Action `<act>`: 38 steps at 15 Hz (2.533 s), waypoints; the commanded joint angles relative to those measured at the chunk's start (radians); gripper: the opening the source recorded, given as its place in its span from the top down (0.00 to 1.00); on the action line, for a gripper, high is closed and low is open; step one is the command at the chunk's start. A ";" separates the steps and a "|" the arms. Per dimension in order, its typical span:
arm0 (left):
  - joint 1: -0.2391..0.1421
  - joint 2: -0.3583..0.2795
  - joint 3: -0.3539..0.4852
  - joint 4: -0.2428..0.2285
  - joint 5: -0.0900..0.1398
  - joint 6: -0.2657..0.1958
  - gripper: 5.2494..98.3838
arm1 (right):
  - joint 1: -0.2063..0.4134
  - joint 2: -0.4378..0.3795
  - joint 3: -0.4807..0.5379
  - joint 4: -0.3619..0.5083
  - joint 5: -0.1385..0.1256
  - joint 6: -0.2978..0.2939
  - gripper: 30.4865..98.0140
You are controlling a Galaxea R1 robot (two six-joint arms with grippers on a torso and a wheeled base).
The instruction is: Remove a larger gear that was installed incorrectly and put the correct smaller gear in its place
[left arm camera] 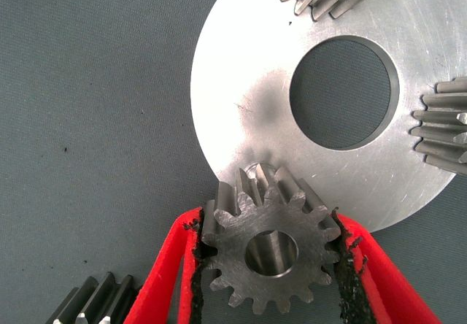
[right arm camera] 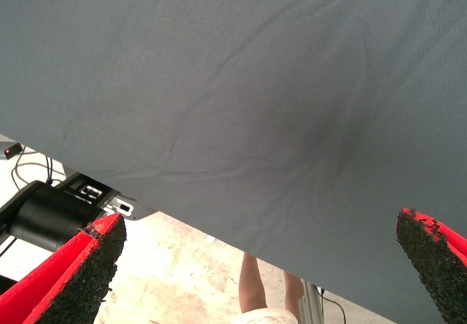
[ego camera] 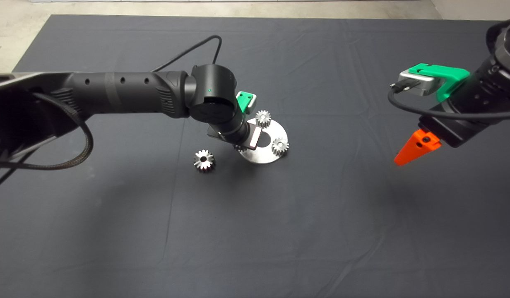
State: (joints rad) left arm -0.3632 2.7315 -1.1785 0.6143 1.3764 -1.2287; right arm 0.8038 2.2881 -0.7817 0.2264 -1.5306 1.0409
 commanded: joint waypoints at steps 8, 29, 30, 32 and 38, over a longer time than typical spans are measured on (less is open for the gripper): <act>-0.005 0.020 -0.056 0.007 0.003 0.029 0.68 | 0.026 -0.002 0.003 0.034 -0.115 0.004 0.00; -0.003 0.002 -0.016 0.006 0.002 0.025 0.68 | 0.026 -0.006 0.007 0.036 -0.115 0.004 0.00; -0.005 0.009 -0.024 0.007 0.001 0.025 0.68 | 0.026 -0.009 0.007 0.036 -0.115 0.004 0.00; -0.005 0.005 -0.033 0.007 0.001 0.028 0.68 | 0.026 -0.009 0.007 0.036 -0.116 0.004 0.00; -0.005 -0.002 -0.028 0.007 -0.002 0.018 0.68 | 0.026 -0.008 0.006 0.034 -0.115 0.003 0.00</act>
State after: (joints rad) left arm -0.3664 2.7338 -1.1983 0.6153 1.3687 -1.2079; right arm 0.8038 2.2825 -0.7791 0.2264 -1.5306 1.0409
